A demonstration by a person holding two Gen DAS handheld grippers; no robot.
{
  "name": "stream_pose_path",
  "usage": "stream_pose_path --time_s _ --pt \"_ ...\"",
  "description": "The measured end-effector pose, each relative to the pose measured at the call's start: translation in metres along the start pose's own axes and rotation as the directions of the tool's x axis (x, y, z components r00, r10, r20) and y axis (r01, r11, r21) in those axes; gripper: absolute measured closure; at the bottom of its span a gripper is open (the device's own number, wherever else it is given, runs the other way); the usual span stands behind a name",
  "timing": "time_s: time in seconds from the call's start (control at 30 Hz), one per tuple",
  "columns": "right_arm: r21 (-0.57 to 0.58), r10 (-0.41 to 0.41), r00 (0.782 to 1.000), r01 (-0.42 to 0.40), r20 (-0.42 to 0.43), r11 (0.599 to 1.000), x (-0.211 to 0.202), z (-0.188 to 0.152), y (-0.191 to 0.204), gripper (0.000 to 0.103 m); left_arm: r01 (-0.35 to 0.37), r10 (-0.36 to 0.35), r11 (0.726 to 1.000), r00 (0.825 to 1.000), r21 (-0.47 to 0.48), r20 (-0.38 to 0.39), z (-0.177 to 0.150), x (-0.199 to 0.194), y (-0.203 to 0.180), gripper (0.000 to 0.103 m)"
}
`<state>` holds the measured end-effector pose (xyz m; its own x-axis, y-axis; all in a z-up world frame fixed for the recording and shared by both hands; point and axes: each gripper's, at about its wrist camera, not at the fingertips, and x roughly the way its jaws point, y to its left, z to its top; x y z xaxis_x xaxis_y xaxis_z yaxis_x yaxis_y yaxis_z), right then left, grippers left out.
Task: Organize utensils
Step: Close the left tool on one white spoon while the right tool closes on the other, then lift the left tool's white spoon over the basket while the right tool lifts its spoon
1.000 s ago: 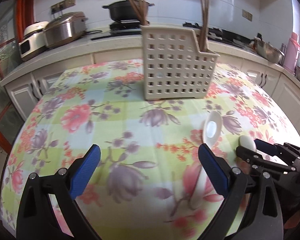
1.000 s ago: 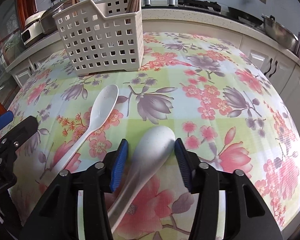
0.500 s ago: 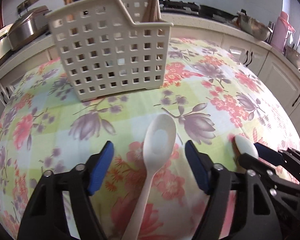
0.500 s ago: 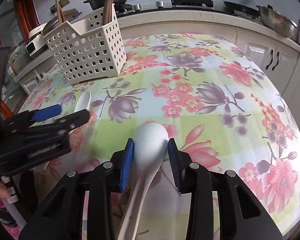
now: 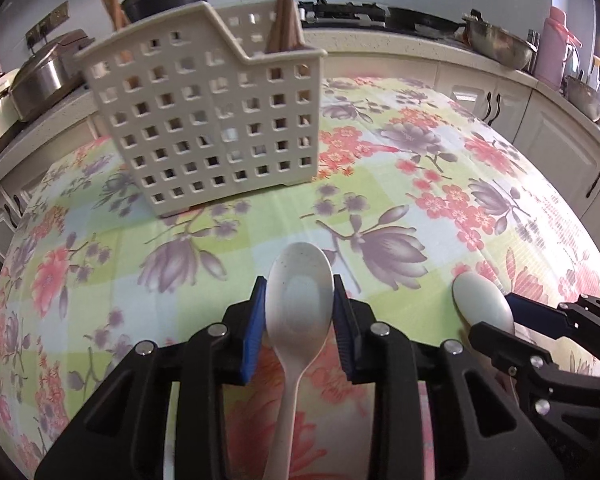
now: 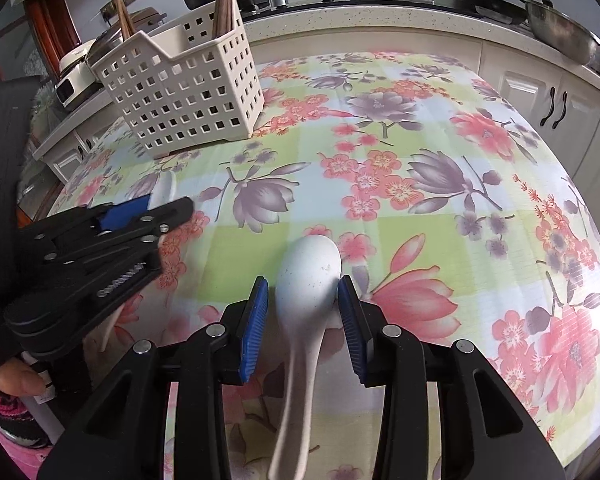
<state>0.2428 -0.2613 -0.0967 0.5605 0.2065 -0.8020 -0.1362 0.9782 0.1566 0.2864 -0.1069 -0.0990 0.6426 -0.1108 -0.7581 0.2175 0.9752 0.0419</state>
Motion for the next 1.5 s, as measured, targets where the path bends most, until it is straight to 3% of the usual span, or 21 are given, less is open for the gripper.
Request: stream_pose_path --time_s 0.3,0.53,0.83,1.03,1.27,1.37,1.43,1.5 --pt "-0.066 -0.063 0.998 0.065 0.023 0.996 0.010 0.004 0.024 0.068 0.007 -0.003 0.999 0.997 -0.045 0.082 -0.023 -0.046 0.040 0.073" --pt "-0.055 0.018 0.992 -0.011 0.127 0.998 -0.015 0.008 0.027 0.069 0.033 -0.025 0.998 0.990 -0.060 0.136 -0.034 -0.074 0.054 0.073" --pt "-0.092 0.085 0.951 -0.060 0.298 0.994 -0.062 0.014 0.043 0.071 0.024 -0.006 0.996 0.975 -0.080 0.224 -0.035 -0.120 0.067 0.073" --pt "-0.121 0.082 0.941 -0.044 0.328 0.992 -0.076 0.009 0.052 0.074 0.014 0.009 0.996 0.962 -0.083 0.272 -0.037 -0.145 0.072 0.073" --pt "-0.099 0.084 0.933 -0.052 0.350 0.994 -0.084 0.007 0.046 0.077 -0.007 0.027 0.997 0.962 -0.076 0.271 -0.042 -0.148 0.072 0.073" --pt "-0.098 0.087 0.931 -0.056 0.353 0.994 -0.086 0.006 0.045 0.080 -0.021 0.040 0.997 0.958 -0.070 0.283 -0.042 -0.151 0.070 0.073" --pt "-0.097 0.085 0.932 -0.054 0.353 0.994 -0.086 0.007 0.046 0.096 -0.015 0.035 0.997 0.958 -0.072 0.283 -0.041 -0.151 0.071 0.073" --pt "-0.099 0.087 0.932 -0.055 0.352 0.994 -0.085 0.008 0.046 0.096 -0.016 0.036 0.997 0.959 -0.071 0.280 -0.040 -0.151 0.071 0.073"
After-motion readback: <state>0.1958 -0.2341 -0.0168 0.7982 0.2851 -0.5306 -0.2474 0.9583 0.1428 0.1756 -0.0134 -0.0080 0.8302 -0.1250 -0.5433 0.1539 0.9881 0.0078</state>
